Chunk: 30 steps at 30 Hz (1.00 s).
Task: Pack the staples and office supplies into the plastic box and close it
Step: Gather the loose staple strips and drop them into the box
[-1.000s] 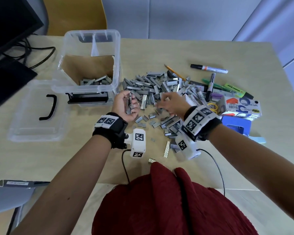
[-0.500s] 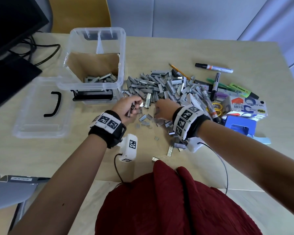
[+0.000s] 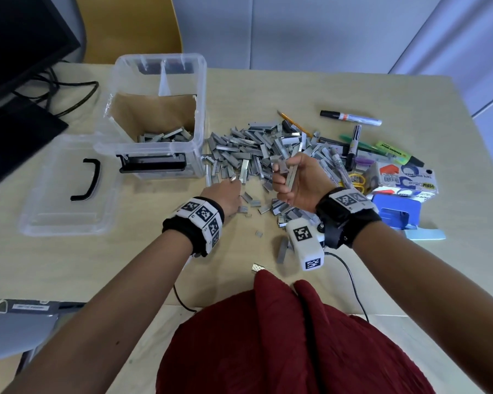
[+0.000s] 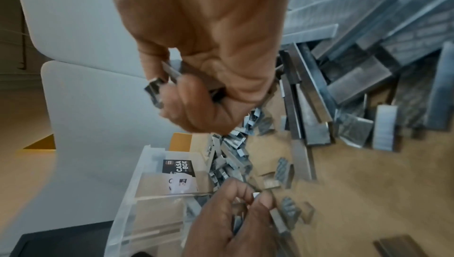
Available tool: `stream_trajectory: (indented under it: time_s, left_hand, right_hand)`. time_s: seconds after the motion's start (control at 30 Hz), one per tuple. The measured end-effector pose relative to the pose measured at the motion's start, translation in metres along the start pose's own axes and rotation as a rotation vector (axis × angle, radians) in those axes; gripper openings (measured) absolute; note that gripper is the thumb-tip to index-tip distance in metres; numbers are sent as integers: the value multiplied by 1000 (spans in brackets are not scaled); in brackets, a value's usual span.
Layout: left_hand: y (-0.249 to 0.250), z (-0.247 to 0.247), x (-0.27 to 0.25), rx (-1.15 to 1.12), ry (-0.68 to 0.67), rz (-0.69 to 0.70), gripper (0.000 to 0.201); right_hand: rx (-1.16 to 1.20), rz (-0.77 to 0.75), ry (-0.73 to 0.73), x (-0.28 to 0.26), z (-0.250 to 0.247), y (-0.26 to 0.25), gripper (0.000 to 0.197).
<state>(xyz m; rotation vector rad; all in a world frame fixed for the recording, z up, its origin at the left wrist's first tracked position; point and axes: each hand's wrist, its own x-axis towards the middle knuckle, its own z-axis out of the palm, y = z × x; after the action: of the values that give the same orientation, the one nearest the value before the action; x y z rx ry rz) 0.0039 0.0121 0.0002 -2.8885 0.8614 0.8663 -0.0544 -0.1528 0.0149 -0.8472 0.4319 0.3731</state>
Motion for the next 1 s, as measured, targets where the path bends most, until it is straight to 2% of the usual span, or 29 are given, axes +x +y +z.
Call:
stream_trajectory:
  time_s: [0.1, 0.2, 0.23, 0.33, 0.47, 0.53, 0.6, 0.67, 0.8, 0.9, 1.0]
  left_hand:
    - [-1, 1, 0, -71, 2, -3, 28]
    - [-5, 1, 3, -308, 29, 4, 20]
    - [-5, -1, 2, -435, 42, -8, 19]
    - [-6, -22, -7, -923, 19, -8, 24]
    - [-14, -67, -28, -1529, -9, 206, 33]
    - [-24, -90, -34, -1864, 30, 243, 34]
    - [-37, -111, -34, -2118, 129, 155, 34]
    - [-54, -127, -29, -2296, 223, 7, 37]
    - [-90, -132, -8, -2367, 375, -333, 30]
    - [-103, -132, 8, -2171, 334, -482, 12]
    - [-103, -131, 16, -1909, 203, -553, 41]
  right_hand:
    - [6, -47, -10, 2, 1, 2, 22]
    - [-35, -81, 52, 3, 5, 1, 16]
    - [-46, -87, 78, 3, 5, 0, 15]
    - [-46, -60, 123, 7, 5, 0, 37]
    - [-61, -40, 139, 10, 10, -2, 46]
    - [-78, -40, 148, 11, 15, -3, 44]
    - [-92, -36, 162, 12, 19, -5, 41]
    - [-98, -31, 171, 13, 24, -6, 37]
    - [-94, -12, 163, 17, 35, -4, 34]
    - [-100, 3, 151, 18, 44, -3, 35]
    - [-93, 2, 167, 19, 49, -4, 36]
